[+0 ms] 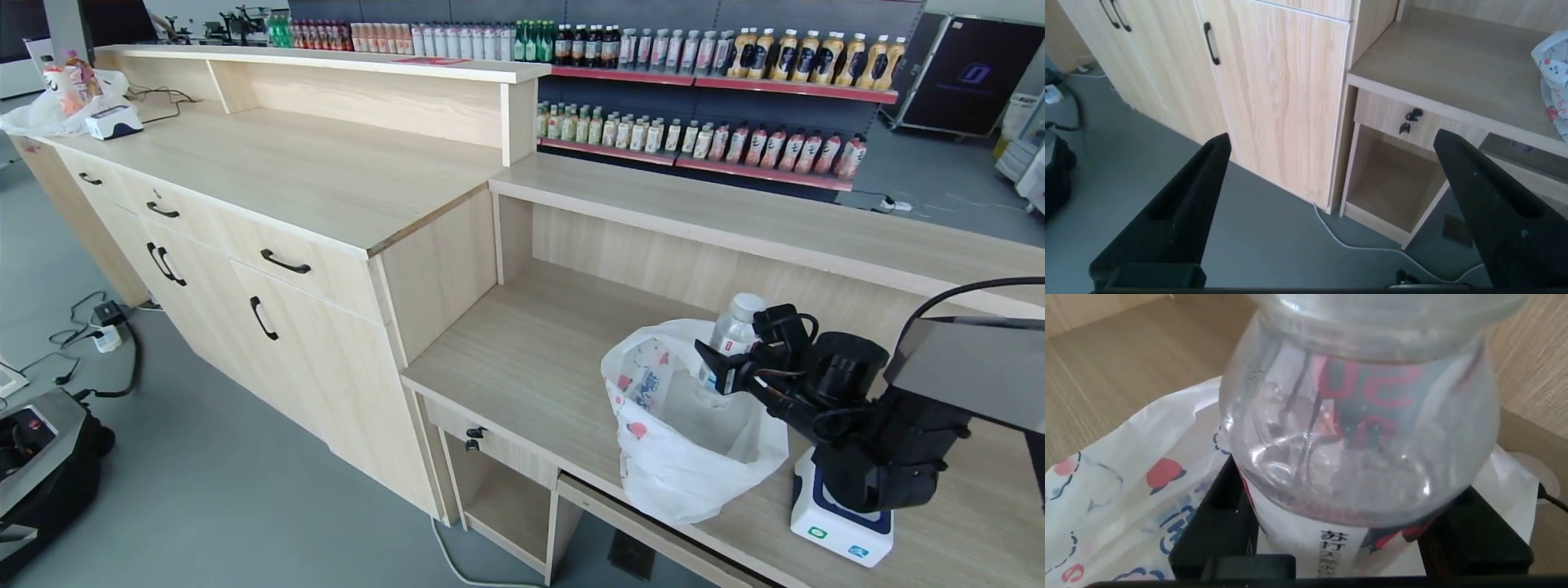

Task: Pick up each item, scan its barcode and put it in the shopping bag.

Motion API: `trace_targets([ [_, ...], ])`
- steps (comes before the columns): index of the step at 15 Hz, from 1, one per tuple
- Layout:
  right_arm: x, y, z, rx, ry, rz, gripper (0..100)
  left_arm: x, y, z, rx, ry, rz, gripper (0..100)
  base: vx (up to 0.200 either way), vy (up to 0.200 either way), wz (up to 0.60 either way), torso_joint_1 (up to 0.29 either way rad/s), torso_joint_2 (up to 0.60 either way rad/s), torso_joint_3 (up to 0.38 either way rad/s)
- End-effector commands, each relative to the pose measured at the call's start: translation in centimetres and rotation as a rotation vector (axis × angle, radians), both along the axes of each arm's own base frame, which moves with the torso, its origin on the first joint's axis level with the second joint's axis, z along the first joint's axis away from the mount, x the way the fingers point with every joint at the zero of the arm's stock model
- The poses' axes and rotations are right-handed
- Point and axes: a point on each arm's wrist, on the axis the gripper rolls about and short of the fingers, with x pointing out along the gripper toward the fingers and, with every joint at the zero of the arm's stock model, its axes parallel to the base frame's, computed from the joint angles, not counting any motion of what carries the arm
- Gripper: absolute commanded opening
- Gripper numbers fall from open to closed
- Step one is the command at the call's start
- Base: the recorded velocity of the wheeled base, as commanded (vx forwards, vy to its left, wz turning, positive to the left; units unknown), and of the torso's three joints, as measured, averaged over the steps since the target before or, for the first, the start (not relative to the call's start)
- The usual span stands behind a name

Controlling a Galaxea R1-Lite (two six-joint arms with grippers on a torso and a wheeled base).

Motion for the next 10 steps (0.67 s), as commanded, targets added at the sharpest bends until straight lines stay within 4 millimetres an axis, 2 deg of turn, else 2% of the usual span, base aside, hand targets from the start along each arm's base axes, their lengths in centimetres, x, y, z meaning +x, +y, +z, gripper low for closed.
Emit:
trace_targets([
  [1, 0.7, 0.2, -1.7, -0.002, 0.028, 0.006, 0, 0.0, 0.0, 0.0, 0.000, 0.000, 0.000, 100, 0.000, 0.000, 0.00, 0.000, 0.00, 0.000],
  [2, 1.4, 0.4, -2.0, 0.001, 0.013, 0.038, 0, 0.0, 0.0, 0.0, 0.000, 0.000, 0.000, 100, 0.000, 0.000, 0.00, 0.000, 0.00, 0.000],
  [5, 1.9, 0.5, -3.0, -0.001, 0.022, 0.044, 0, 0.0, 0.0, 0.0, 0.000, 0.000, 0.000, 100, 0.000, 0.000, 0.00, 0.000, 0.00, 0.000],
  [10, 2.0, 0.5, -4.5, -0.005, 0.058, 0.044, 0, 0.0, 0.0, 0.0, 0.000, 0.000, 0.000, 100, 0.000, 0.000, 0.00, 0.000, 0.00, 0.000],
])
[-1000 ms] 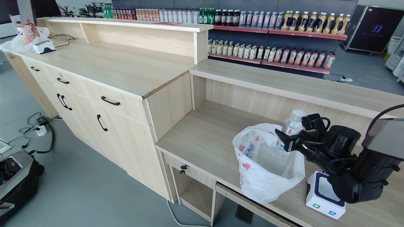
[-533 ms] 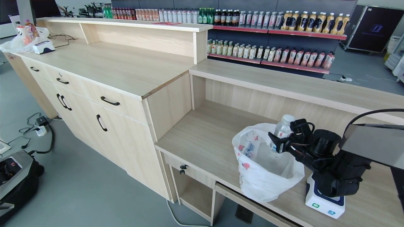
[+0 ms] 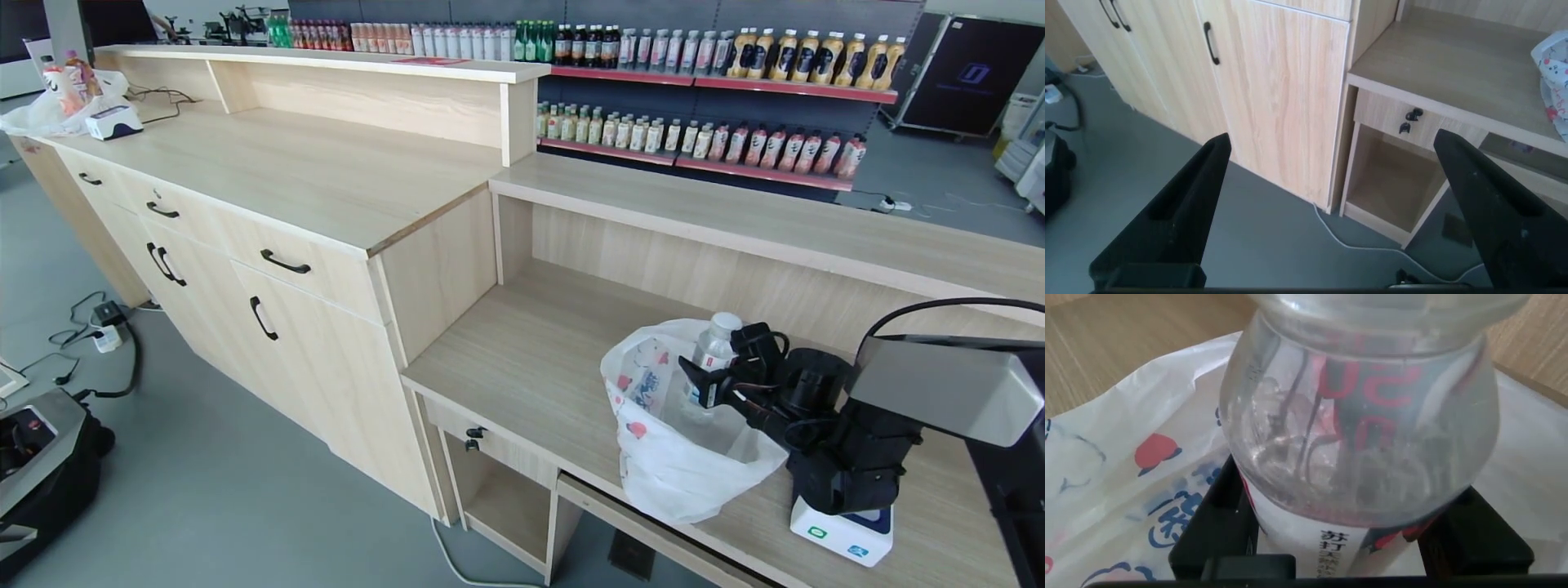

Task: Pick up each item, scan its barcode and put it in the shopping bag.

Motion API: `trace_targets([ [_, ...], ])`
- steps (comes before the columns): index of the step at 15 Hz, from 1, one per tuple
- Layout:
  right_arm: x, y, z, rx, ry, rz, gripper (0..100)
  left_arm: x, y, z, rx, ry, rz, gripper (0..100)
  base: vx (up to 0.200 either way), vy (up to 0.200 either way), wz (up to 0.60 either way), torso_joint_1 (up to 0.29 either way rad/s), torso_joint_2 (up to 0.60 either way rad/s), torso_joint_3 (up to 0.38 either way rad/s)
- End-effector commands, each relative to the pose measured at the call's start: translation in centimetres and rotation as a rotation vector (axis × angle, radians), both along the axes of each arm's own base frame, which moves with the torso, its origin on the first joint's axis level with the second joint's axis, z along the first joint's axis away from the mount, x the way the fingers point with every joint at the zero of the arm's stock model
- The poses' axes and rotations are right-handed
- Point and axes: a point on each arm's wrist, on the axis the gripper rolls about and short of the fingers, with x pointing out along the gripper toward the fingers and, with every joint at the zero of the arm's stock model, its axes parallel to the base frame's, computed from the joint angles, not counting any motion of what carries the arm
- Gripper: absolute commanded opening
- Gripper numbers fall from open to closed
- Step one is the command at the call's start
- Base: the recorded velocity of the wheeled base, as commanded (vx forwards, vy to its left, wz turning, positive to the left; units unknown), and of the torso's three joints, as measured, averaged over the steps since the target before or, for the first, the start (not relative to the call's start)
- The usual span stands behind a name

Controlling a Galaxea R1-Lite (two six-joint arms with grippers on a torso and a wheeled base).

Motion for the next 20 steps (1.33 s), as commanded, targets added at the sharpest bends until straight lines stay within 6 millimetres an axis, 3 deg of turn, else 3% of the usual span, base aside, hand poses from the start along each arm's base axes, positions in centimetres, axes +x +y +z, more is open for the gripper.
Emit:
trace_targets([
  [1, -0.1, 0.0, -0.8, -0.003, 0.026, 0.000, 0, 0.0, 0.0, 0.0, 0.000, 0.000, 0.000, 100, 0.000, 0.000, 0.00, 0.000, 0.00, 0.000],
  [4, -0.1, 0.0, -1.0, -0.004, 0.029, 0.000, 0, 0.0, 0.0, 0.0, 0.000, 0.000, 0.000, 100, 0.000, 0.000, 0.00, 0.000, 0.00, 0.000],
  [5, -0.1, 0.0, -1.0, -0.004, 0.031, 0.000, 100, 0.0, 0.0, 0.0, 0.000, 0.000, 0.000, 100, 0.000, 0.000, 0.00, 0.000, 0.00, 0.000],
  [7, 0.0, 0.1, 1.2, 0.009, -0.024, 0.000, 100, 0.0, 0.0, 0.0, 0.000, 0.000, 0.000, 100, 0.000, 0.000, 0.00, 0.000, 0.00, 0.000],
  [10, -1.7, 0.1, 7.7, 0.013, -0.089, 0.004, 100, 0.0, 0.0, 0.0, 0.000, 0.000, 0.000, 100, 0.000, 0.000, 0.00, 0.000, 0.00, 0.000],
  [12, -5.4, -0.3, 12.4, 0.007, -0.061, 0.004, 100, 0.0, 0.0, 0.0, 0.000, 0.000, 0.000, 100, 0.000, 0.000, 0.00, 0.000, 0.00, 0.000],
  [14, -10.5, -1.1, 16.8, 0.005, -0.055, -0.009, 100, 0.0, 0.0, 0.0, 0.000, 0.000, 0.000, 100, 0.000, 0.000, 0.00, 0.000, 0.00, 0.000],
  [16, -16.3, -4.1, 20.0, -0.018, -0.107, -0.107, 100, 0.0, 0.0, 0.0, 0.000, 0.000, 0.000, 100, 0.000, 0.000, 0.00, 0.000, 0.00, 0.000],
  [17, -17.5, -5.0, 20.5, -0.044, -0.117, -0.146, 100, 0.0, 0.0, 0.0, 0.000, 0.000, 0.000, 100, 0.000, 0.000, 0.00, 0.000, 0.00, 0.000],
  [19, -21.5, -10.1, 22.7, -0.259, -0.105, -0.418, 100, 0.0, 0.0, 0.0, 0.000, 0.000, 0.000, 100, 0.000, 0.000, -0.30, 0.001, 0.00, 0.001],
  [20, -23.1, -11.5, 23.6, -0.276, -0.091, -0.523, 100, 0.0, 0.0, 0.0, 0.000, 0.000, 0.000, 100, 0.000, 0.000, -0.60, -0.002, 0.00, 0.002],
])
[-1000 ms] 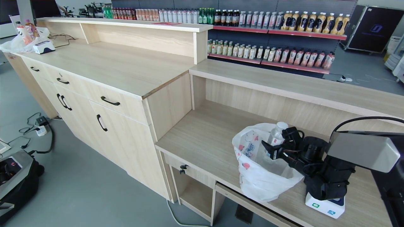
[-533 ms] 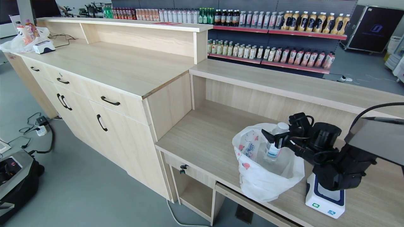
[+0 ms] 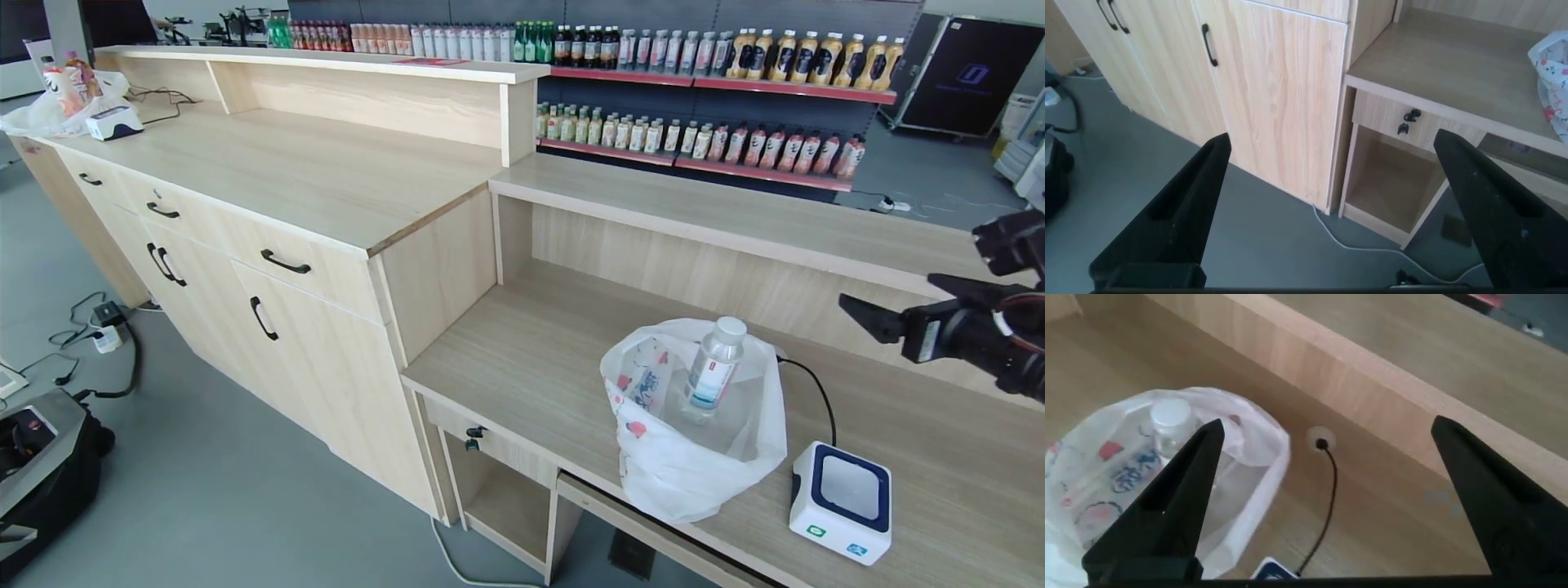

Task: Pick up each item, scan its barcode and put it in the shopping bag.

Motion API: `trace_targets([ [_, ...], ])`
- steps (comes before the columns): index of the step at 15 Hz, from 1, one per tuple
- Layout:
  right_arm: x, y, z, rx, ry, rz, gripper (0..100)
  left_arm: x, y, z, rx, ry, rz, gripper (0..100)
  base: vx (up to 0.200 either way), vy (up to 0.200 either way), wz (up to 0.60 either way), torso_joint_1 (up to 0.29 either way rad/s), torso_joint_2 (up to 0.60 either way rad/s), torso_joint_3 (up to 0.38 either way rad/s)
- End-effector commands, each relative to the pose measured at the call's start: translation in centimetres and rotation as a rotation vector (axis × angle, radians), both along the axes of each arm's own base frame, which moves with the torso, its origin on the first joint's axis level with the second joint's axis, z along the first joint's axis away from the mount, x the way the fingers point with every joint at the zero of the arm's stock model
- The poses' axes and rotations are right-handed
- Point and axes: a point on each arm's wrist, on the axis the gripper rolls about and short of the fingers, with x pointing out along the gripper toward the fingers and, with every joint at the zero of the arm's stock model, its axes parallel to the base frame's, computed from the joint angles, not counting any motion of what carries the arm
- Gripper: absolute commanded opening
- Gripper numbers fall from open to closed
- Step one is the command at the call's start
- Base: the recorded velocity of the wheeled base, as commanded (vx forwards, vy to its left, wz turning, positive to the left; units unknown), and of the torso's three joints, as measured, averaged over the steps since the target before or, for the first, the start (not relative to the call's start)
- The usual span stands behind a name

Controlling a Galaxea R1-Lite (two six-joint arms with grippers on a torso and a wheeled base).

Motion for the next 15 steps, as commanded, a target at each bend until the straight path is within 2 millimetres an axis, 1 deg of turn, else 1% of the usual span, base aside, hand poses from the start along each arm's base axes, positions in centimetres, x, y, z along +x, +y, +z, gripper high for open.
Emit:
trace_targets([
  [1, -9.0, -4.7, 4.5, -0.132, -0.036, -0.380, 100, 0.0, 0.0, 0.0, 0.000, 0.000, 0.000, 100, 0.000, 0.000, -0.60, -0.007, 0.00, -0.002],
  [2, -10.9, -5.7, 5.2, -0.129, 0.006, -0.570, 100, 0.0, 0.0, 0.0, 0.000, 0.000, 0.000, 100, 0.000, 0.000, -0.60, -0.002, 0.00, -0.002],
  [3, -12.5, -6.2, 5.7, -0.118, 0.069, -0.780, 100, 0.0, 0.0, 0.0, 0.000, 0.000, 0.000, 100, 0.000, 0.000, -0.60, 0.002, 0.00, 0.007],
  [5, -14.3, -7.5, 6.0, -0.072, 0.217, -1.111, 100, 0.0, 0.0, 0.0, 0.000, 0.000, 0.000, 100, 0.000, 0.000, -0.60, 0.000, 0.00, 0.002],
  [6, -15.0, -8.0, 5.2, -0.042, 0.298, -1.250, 100, 0.0, 0.0, 0.0, 0.000, 0.000, 0.000, 100, 0.000, 0.000, -0.60, 0.002, 0.00, 0.007],
  [7, -15.5, -8.4, 3.8, -0.006, 0.366, -1.366, 100, 0.0, 0.0, 0.0, 0.000, 0.000, 0.000, 100, 0.000, 0.000, 0.00, 0.000, 0.00, 0.000],
  [8, -15.5, -8.8, 3.1, 0.001, 0.400, -1.389, 100, 0.0, 0.0, 0.0, 0.000, 0.000, 0.000, 100, 0.000, 0.000, 0.00, 0.000, 0.00, 0.000],
  [9, -14.4, -10.3, 1.9, -0.025, 0.501, -1.371, 100, 0.0, 0.0, 0.0, 0.000, 0.000, 0.000, 100, 0.000, 0.000, 0.00, 0.000, 0.00, 0.000],
  [10, -13.7, -11.1, 1.8, -0.060, 0.526, -1.357, 100, 0.0, 0.0, 0.0, 0.000, 0.000, 0.000, 100, 0.000, 0.000, 0.00, 0.000, 0.00, 0.000],
  [11, -12.5, -12.8, 1.3, -0.174, 0.581, -1.325, 100, 0.0, 0.0, 0.0, 0.000, 0.000, 0.000, 100, 0.000, 0.000, 0.00, 0.000, 0.00, 0.000],
  [12, -11.3, -15.5, 0.3, -0.280, 0.617, -1.231, 100, 0.0, 0.0, 0.0, 0.000, 0.000, 0.000, 100, 0.000, 0.000, 0.00, 0.000, 0.00, 0.000],
  [13, -10.9, -16.4, -0.2, -0.299, 0.612, -1.163, 100, 0.0, 0.0, 0.0, 0.000, 0.000, 0.000, 100, 0.000, 0.000, 0.00, 0.000, 0.00, 0.000],
  [14, -9.9, -19.2, -1.8, -0.365, 0.602, -0.899, 100, 0.0, 0.0, 0.0, 0.000, 0.000, 0.000, 100, 0.000, 0.000, 0.00, 0.000, 0.00, 0.000],
  [15, -9.2, -19.8, -2.4, -0.433, 0.603, -0.751, 100, 0.0, 0.0, 0.0, 0.000, 0.000, 0.000, 100, 0.000, 0.000, 0.00, 0.000, 0.00, 0.000],
])
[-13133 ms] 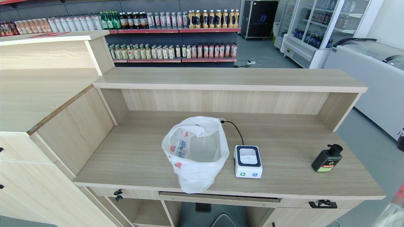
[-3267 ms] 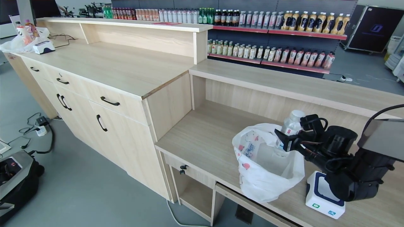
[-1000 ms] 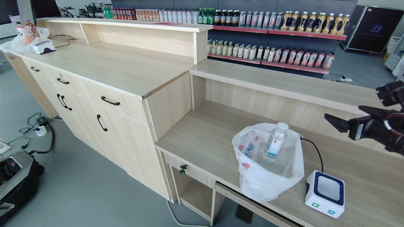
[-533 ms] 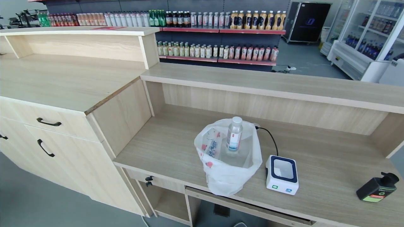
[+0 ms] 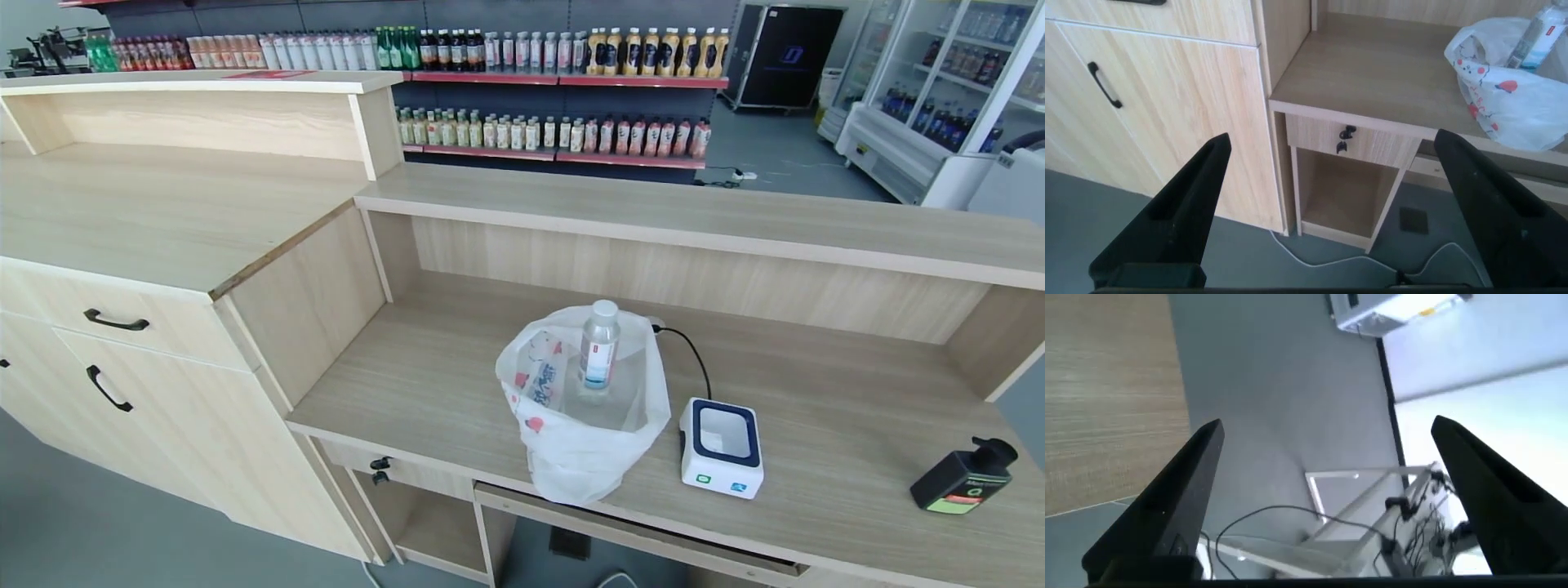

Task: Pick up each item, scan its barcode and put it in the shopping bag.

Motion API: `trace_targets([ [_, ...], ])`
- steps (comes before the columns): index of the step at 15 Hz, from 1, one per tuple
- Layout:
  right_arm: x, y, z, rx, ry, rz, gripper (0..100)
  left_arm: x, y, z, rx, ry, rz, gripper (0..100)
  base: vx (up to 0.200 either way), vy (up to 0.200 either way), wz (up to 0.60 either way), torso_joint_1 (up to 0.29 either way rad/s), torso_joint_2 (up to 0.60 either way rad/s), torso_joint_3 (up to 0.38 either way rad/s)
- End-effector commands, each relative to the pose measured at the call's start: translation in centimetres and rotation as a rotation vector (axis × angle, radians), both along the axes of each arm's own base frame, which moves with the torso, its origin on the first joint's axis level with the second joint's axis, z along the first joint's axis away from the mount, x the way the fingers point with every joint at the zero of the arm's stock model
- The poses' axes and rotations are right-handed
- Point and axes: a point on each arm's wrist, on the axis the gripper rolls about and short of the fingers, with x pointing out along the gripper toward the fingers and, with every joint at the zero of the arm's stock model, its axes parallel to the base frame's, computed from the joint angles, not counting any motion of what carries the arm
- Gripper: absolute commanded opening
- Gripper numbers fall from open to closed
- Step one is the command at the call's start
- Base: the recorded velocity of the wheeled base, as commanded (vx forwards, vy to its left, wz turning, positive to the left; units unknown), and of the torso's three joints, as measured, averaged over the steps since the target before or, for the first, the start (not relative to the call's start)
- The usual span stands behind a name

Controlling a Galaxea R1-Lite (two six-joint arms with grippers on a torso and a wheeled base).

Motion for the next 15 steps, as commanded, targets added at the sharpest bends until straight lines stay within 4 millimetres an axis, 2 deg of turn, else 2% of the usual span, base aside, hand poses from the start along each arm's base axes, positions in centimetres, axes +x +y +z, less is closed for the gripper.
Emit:
trace_targets([
  [1, 2.1, -4.5, -4.0, 0.000, 0.174, 0.337, 100, 0.0, 0.0, 0.0, 0.000, 0.000, 0.000, 100, 0.000, 0.000, 0.00, 0.000, 0.00, 0.000],
  [4, 1.5, -2.6, -5.2, 0.072, 0.168, 0.575, 100, 0.0, 0.0, 0.0, 0.000, 0.000, 0.000, 100, 0.000, 0.000, 0.00, 0.000, 0.00, 0.000],
  [9, 0.5, -0.6, -6.6, 0.058, 0.262, 0.785, 100, 0.0, 0.0, 0.0, 0.000, 0.000, 0.000, 100, 0.000, 0.000, 0.00, 0.000, 0.00, 0.000],
  [12, 0.6, -0.7, -7.3, 0.095, 0.271, 0.789, 100, 0.0, 0.0, 0.0, 0.000, 0.000, 0.000, 100, 0.000, 0.000, 0.00, 0.000, 0.00, 0.000],
  [15, 1.5, -2.1, -8.7, 0.150, 0.284, 0.783, 100, 0.0, 0.0, 0.0, 0.000, 0.000, 0.000, 100, 0.000, 0.000, 0.00, 0.000, 0.00, 0.000],
])
